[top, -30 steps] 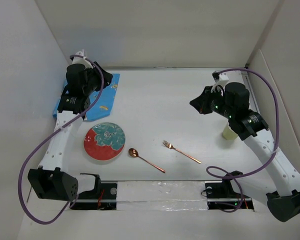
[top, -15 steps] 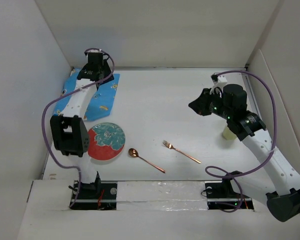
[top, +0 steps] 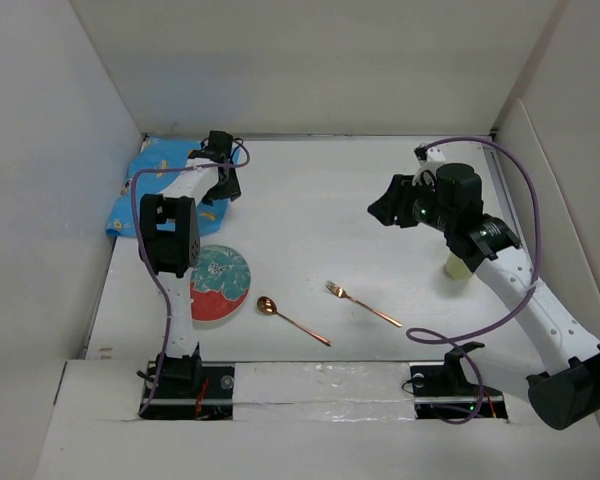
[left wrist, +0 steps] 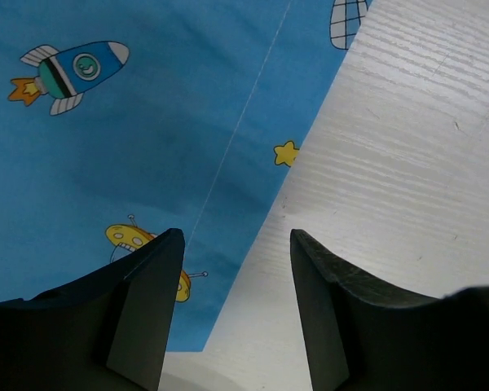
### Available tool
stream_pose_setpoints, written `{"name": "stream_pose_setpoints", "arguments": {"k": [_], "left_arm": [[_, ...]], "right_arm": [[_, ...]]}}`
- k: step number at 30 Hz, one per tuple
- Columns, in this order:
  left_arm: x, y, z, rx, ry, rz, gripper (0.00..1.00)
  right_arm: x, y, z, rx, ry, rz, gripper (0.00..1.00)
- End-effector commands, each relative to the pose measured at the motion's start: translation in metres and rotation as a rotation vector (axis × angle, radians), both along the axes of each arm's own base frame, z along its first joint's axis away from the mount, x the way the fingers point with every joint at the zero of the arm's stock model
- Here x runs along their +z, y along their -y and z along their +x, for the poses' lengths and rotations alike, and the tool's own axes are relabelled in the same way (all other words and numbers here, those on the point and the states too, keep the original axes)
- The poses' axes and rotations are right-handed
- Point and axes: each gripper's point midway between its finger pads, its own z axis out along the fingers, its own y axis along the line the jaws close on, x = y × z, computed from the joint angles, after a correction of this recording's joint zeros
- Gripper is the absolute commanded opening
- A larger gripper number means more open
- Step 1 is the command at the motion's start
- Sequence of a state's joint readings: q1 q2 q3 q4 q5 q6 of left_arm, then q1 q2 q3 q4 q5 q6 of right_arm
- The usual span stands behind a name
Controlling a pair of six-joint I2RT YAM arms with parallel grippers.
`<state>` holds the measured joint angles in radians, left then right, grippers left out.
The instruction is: Set the dinner table for one person
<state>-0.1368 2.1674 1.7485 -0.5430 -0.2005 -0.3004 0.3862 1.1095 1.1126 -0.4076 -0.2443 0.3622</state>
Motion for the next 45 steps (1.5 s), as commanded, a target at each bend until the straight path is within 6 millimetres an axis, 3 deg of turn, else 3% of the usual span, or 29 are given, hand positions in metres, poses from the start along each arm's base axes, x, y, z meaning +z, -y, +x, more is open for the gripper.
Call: {"name": "stream_pose_setpoints", "arguments": {"k": [1, 5, 9, 11, 13, 16, 20, 25, 30, 32, 33, 35, 36, 37, 39, 41, 42, 43, 45], "left_arm": [[0.011, 0.001, 0.012, -0.019, 0.030, 0.030, 0.52], [-0.011, 0.001, 0.013, -0.021, -0.008, 0.036, 0.47], [-0.029, 0.001, 0.014, -0.022, -0.037, 0.040, 0.26], [-0.029, 0.001, 0.017, -0.023, -0.025, 0.039, 0.17], [-0.031, 0.003, 0.020, -0.023, -0.013, 0.034, 0.00], [-0.025, 0.010, 0.030, -0.035, 0.013, -0.001, 0.00], [-0.012, 0.040, 0.042, -0.086, 0.061, -0.041, 0.00], [0.011, 0.038, 0.035, -0.084, 0.117, 0.007, 0.00], [0.051, 0.091, 0.044, -0.200, 0.233, -0.177, 0.00], [0.067, 0.131, 0.045, -0.267, 0.267, -0.253, 0.00], [0.085, 0.150, 0.053, -0.296, 0.319, -0.281, 0.00], [0.094, 0.197, 0.051, -0.373, 0.340, -0.342, 0.00], [0.117, 0.216, 0.058, -0.401, 0.389, -0.374, 0.00], [0.127, 0.242, 0.055, -0.443, 0.408, -0.411, 0.00], [0.139, 0.280, 0.058, -0.502, 0.431, -0.486, 0.00], [0.140, 0.314, 0.049, -0.571, 0.427, -0.539, 0.00], [0.139, 0.319, 0.048, -0.570, 0.432, -0.577, 0.05], [0.137, 0.321, 0.045, -0.571, 0.419, -0.596, 0.14], [0.135, 0.320, 0.037, -0.572, 0.391, -0.606, 0.37]], "right_arm": [[0.012, -0.002, 0.011, 0.005, 0.050, 0.002, 0.54], [0.017, -0.005, 0.016, 0.007, 0.060, 0.010, 0.54], [0.017, -0.001, 0.023, -0.019, 0.065, 0.005, 0.54], [0.017, 0.006, 0.027, -0.045, 0.068, -0.012, 0.54], [0.019, 0.019, 0.033, -0.088, 0.072, -0.027, 0.54], [0.022, 0.032, 0.037, -0.123, 0.073, -0.033, 0.54], [0.021, 0.036, 0.038, -0.126, 0.063, -0.020, 0.54], [0.017, 0.033, 0.036, -0.115, 0.046, -0.007, 0.53], [0.014, 0.029, 0.039, -0.110, 0.044, 0.017, 0.53], [0.011, 0.026, 0.041, -0.100, 0.032, 0.023, 0.53], [0.005, 0.022, 0.043, -0.093, 0.019, 0.022, 0.52], [0.000, 0.021, 0.045, -0.098, 0.005, 0.022, 0.39], [-0.003, 0.021, 0.046, -0.102, 0.000, 0.019, 0.29], [-0.006, 0.022, 0.047, -0.107, -0.007, 0.020, 0.09], [-0.008, 0.023, 0.049, -0.122, -0.010, 0.019, 0.03], [-0.017, 0.025, 0.052, -0.147, -0.031, 0.016, 0.04], [-0.023, 0.026, 0.054, -0.153, -0.049, 0.010, 0.08], [-0.032, 0.025, 0.057, -0.164, -0.078, 0.008, 0.24], [-0.046, 0.024, 0.063, -0.173, -0.110, 0.004, 0.42]]}}
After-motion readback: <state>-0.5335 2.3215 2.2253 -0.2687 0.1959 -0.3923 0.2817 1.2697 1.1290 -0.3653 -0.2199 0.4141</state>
